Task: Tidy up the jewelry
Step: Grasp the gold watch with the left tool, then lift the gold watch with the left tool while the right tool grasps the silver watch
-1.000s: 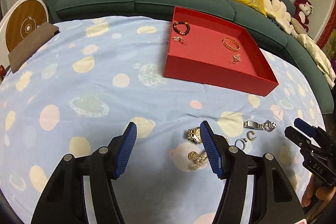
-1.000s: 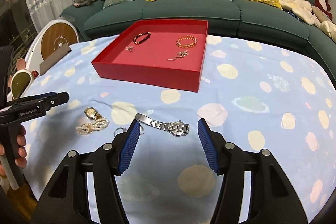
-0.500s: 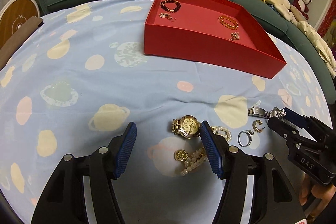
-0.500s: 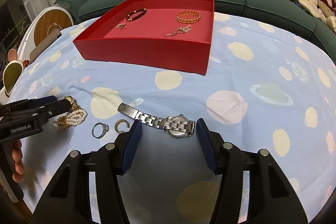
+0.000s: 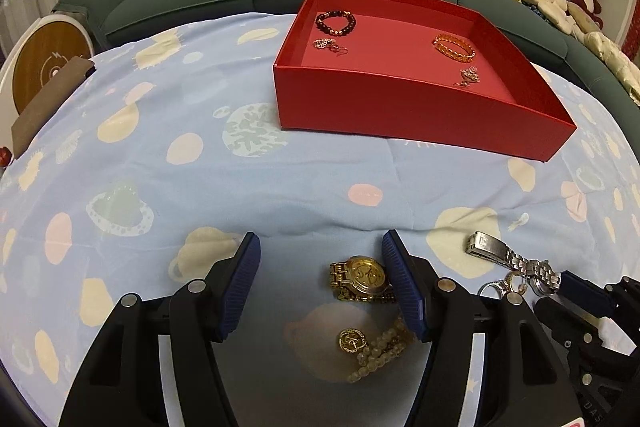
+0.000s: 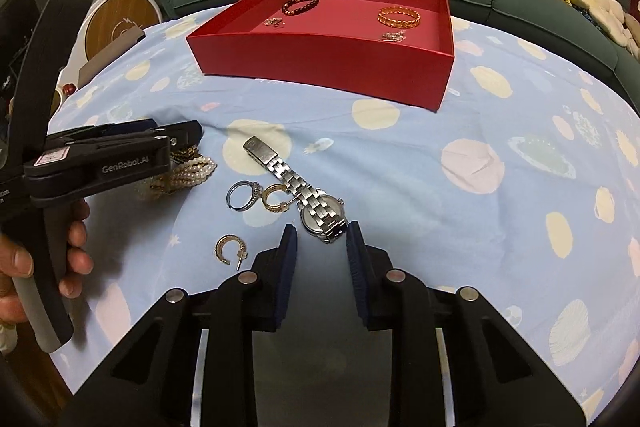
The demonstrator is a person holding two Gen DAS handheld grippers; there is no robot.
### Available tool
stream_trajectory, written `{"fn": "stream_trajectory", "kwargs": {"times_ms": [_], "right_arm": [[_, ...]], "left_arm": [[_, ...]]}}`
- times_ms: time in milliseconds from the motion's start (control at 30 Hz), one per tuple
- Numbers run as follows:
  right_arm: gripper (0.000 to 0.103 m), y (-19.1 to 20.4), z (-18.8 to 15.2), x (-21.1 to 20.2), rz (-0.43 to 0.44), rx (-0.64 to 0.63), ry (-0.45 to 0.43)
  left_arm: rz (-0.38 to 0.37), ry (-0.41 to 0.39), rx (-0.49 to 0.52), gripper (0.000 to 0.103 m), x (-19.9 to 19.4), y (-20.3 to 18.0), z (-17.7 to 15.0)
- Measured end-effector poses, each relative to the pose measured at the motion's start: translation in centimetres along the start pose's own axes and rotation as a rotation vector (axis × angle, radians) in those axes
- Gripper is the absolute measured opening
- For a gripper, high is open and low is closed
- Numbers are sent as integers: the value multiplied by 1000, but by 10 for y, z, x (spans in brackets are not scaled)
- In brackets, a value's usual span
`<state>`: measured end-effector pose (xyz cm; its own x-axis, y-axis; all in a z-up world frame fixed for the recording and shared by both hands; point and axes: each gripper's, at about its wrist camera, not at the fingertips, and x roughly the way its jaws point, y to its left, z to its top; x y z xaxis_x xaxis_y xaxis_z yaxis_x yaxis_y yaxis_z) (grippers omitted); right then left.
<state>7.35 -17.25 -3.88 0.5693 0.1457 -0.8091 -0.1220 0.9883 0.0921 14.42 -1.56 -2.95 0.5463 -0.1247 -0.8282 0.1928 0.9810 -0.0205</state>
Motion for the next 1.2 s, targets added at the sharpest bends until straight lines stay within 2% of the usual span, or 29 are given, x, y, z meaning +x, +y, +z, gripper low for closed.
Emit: {"fn": "stream_trajectory", "kwargs": {"times_ms": [33,67,100,233,300,367,567,933,967,1000,1033,1200], "right_arm": [[29,-1,1,1,2,2,-2],[38,-2,2,1,12,8,-7],[40,-4,4,2,12,15,-14],[41,-5,11,7,0,8,-25],[39,-4,12,9,1,5,-23],[26,-2,12,10,2,-6,-17],[24,-3,9,6,9,13,-7],[23,-6,12,-6,29,50,-25],[22,-5,13,-8,32,51,-31],[13,-5,14,-11,35,51,-37],[11,-4,16,-13,39,51,-43],[11,-4,23,-25,44,55,-74]], "left_arm": [[-4,-1,3,60,0,-1,0],[-9,-1,9,60,-1,-2,-1],[-16,0,14,59,-1,-3,-1],[-54,5,37,57,-6,-8,-6],[-77,5,66,52,-8,-11,-9],[-101,8,89,45,-11,-15,-12],[-168,22,137,21,-18,-20,-21],[-246,20,101,19,-36,-15,-26],[-252,14,98,19,-39,-14,-26],[-258,9,92,19,-43,-14,-24],[-266,3,87,19,-46,-13,-23],[-281,-28,68,19,-61,-10,-15]]}}
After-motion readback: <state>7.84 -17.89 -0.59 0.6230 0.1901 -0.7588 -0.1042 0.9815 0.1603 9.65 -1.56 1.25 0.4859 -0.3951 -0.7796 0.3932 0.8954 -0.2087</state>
